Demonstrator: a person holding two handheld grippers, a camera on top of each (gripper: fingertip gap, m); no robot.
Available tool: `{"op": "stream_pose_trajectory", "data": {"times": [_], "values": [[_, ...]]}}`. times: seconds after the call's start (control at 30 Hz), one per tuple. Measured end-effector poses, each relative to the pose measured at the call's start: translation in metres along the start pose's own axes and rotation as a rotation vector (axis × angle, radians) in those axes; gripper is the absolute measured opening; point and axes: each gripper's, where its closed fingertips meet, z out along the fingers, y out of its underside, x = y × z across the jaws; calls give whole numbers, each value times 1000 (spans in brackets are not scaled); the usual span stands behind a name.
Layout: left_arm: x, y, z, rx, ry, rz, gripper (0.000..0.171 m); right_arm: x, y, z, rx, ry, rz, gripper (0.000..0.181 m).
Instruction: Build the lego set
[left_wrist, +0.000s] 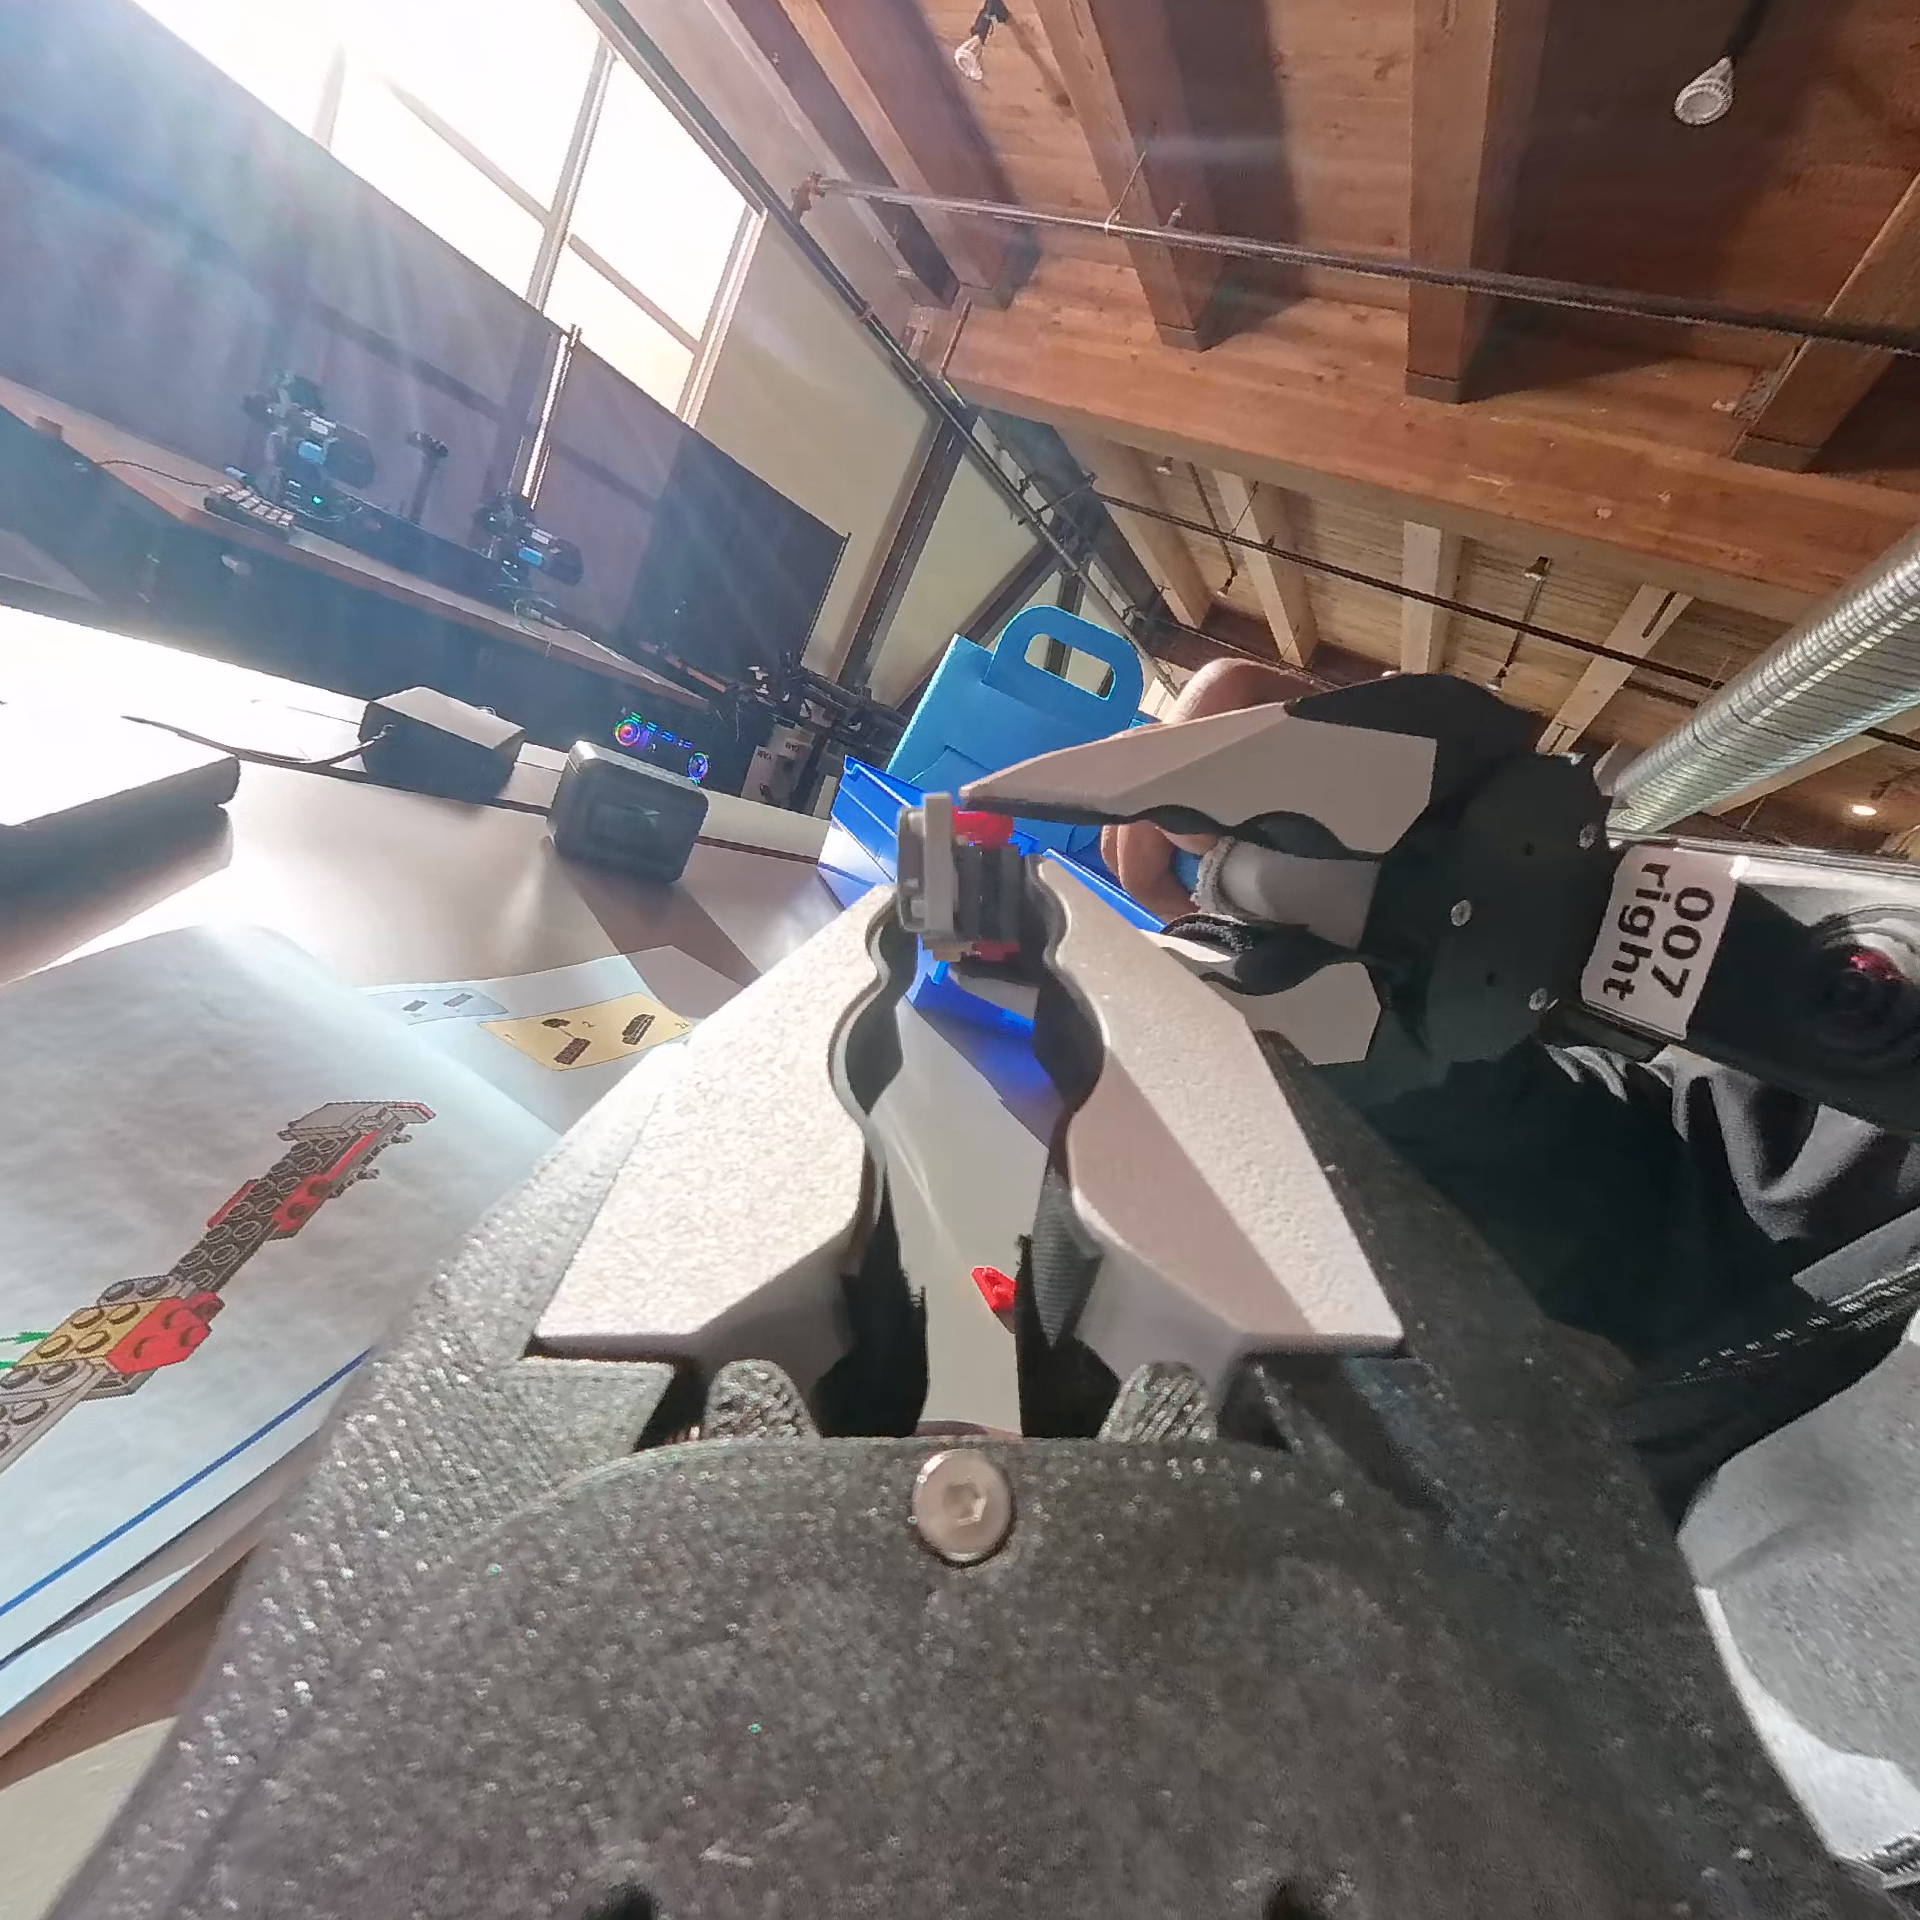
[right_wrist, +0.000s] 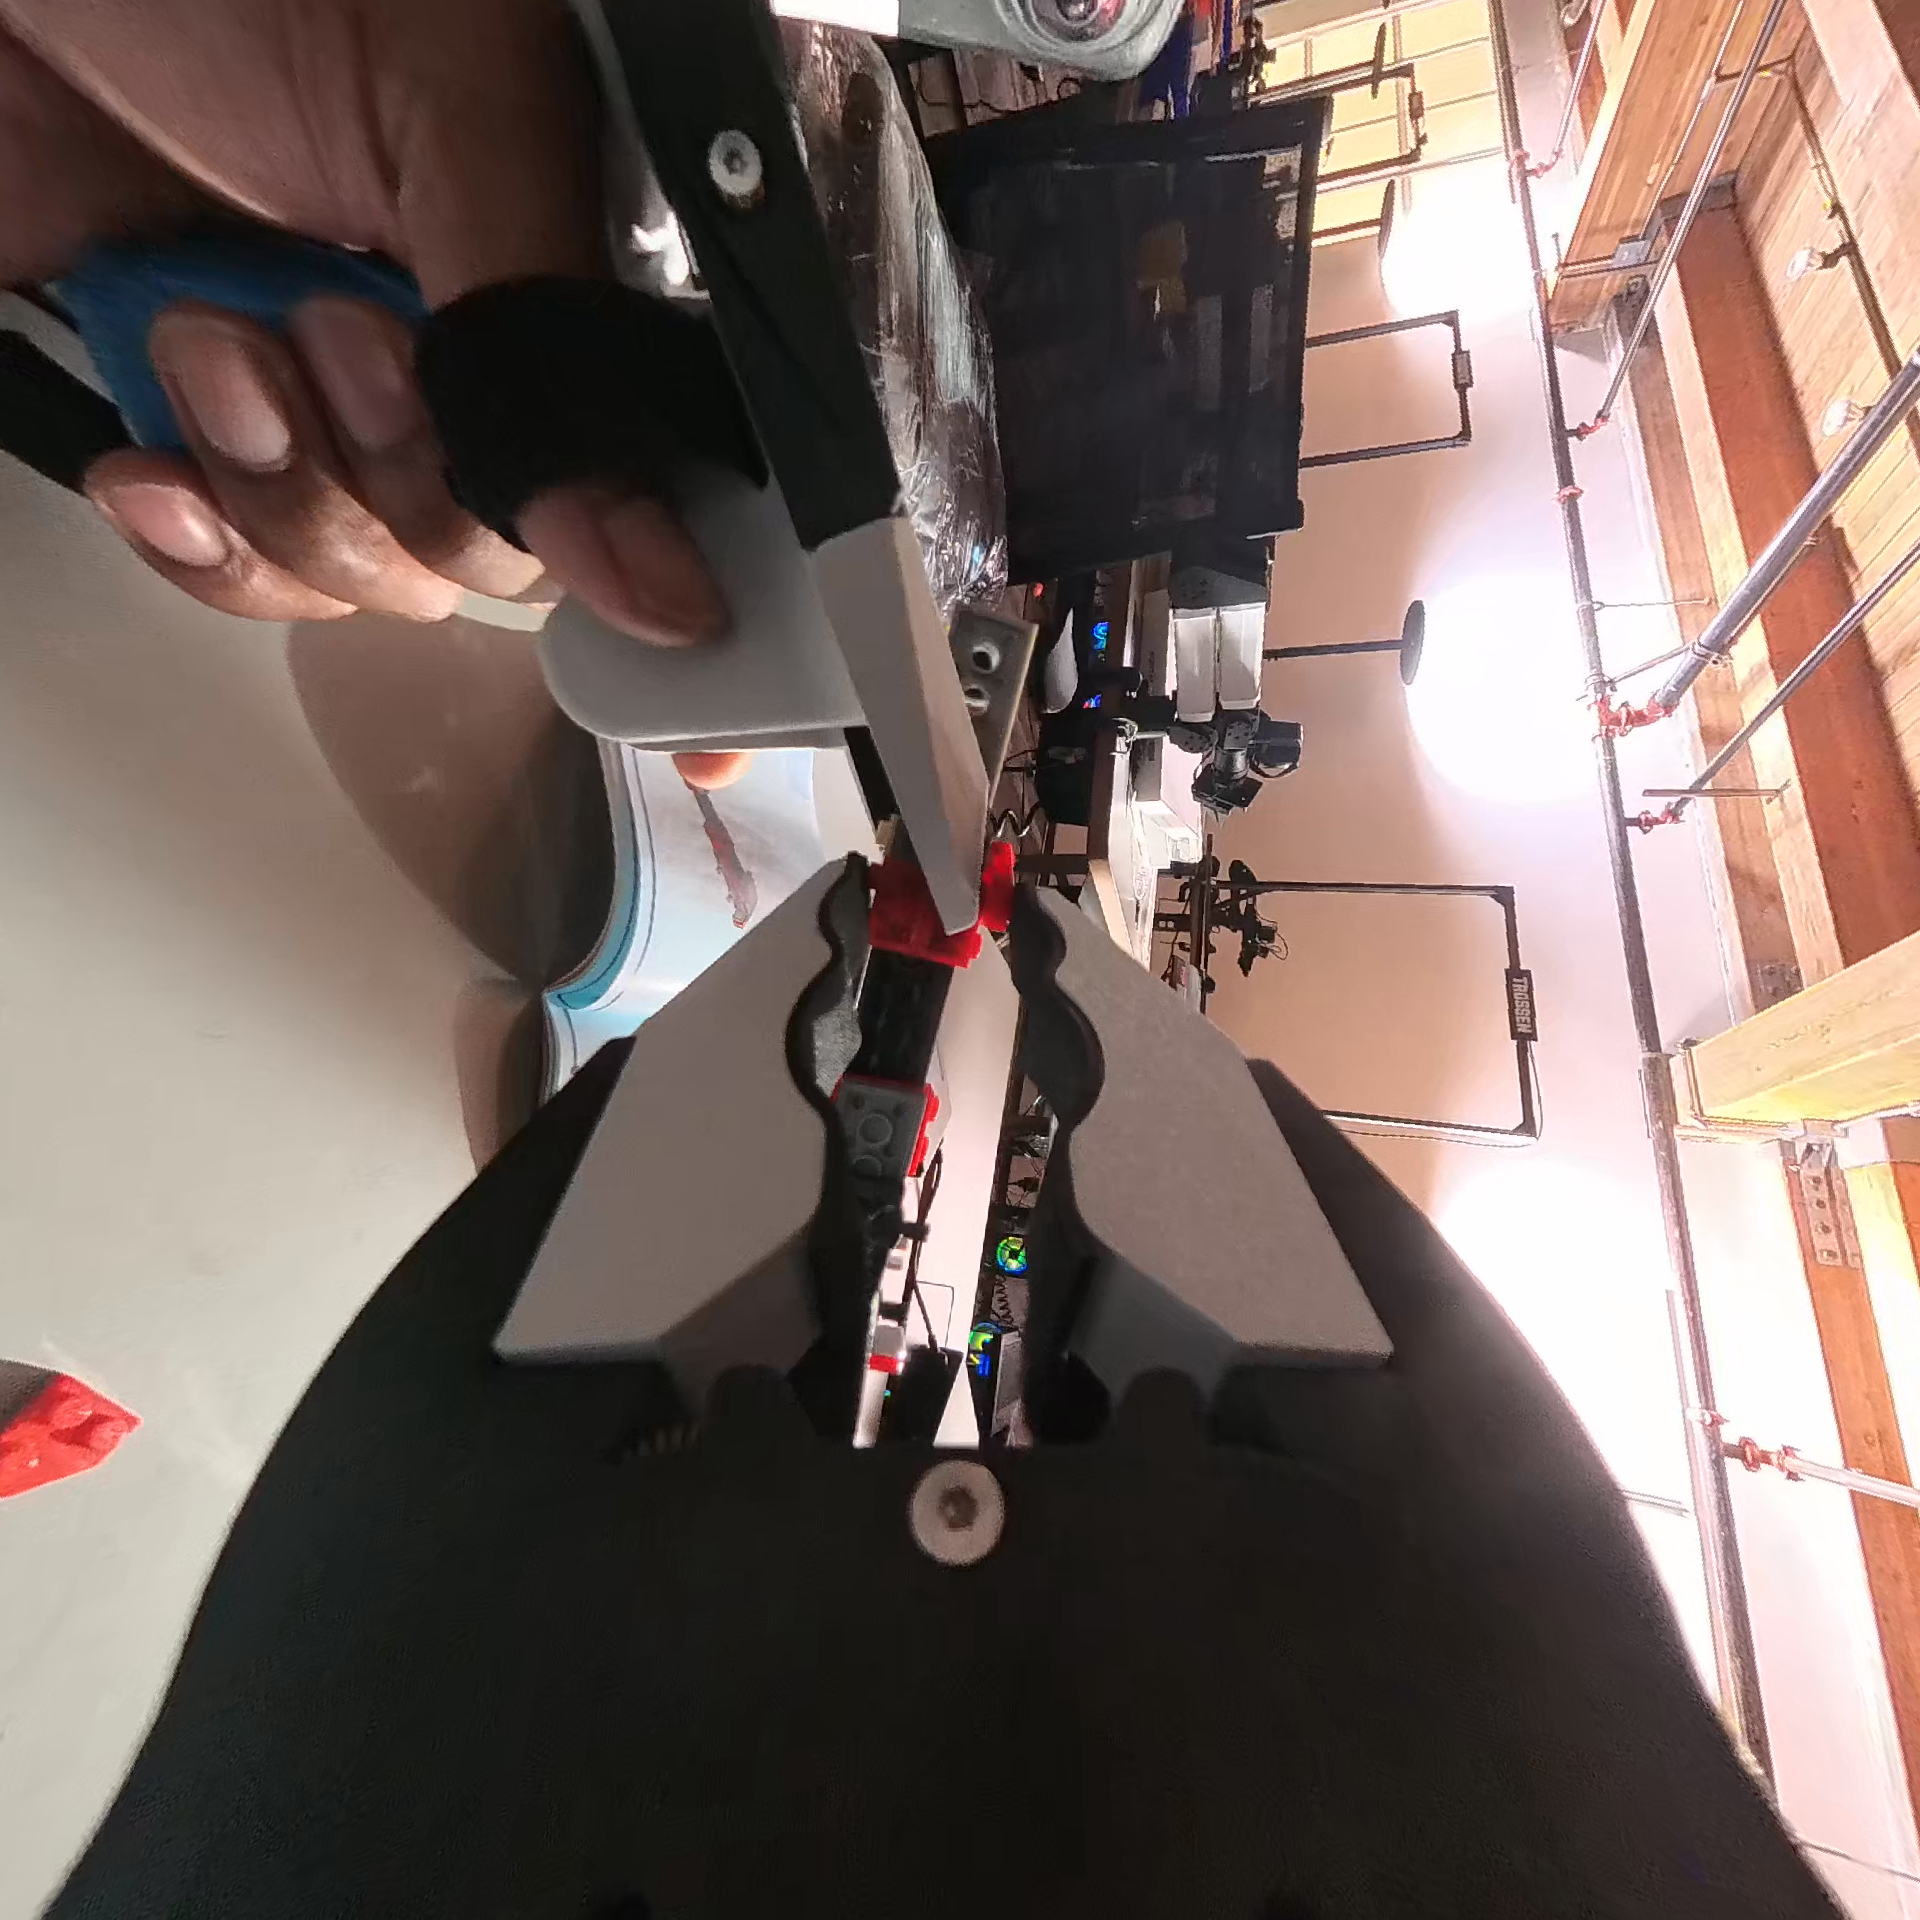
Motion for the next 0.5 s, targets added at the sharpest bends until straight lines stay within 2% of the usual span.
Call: {"op": "stream_pose_trajectory", "data": {"times": [0.27, 0.4, 0.5], "values": [[1, -4, -1, 27, 0, 14, 20, 3, -2, 1, 5, 56, 34, 31], [5, -10, -5, 75, 1, 85, 20, 12, -2, -6, 12, 135, 141, 42], [6, -20, -10, 130, -14, 157, 21, 14, 7, -17, -11, 152, 299, 50]]}}
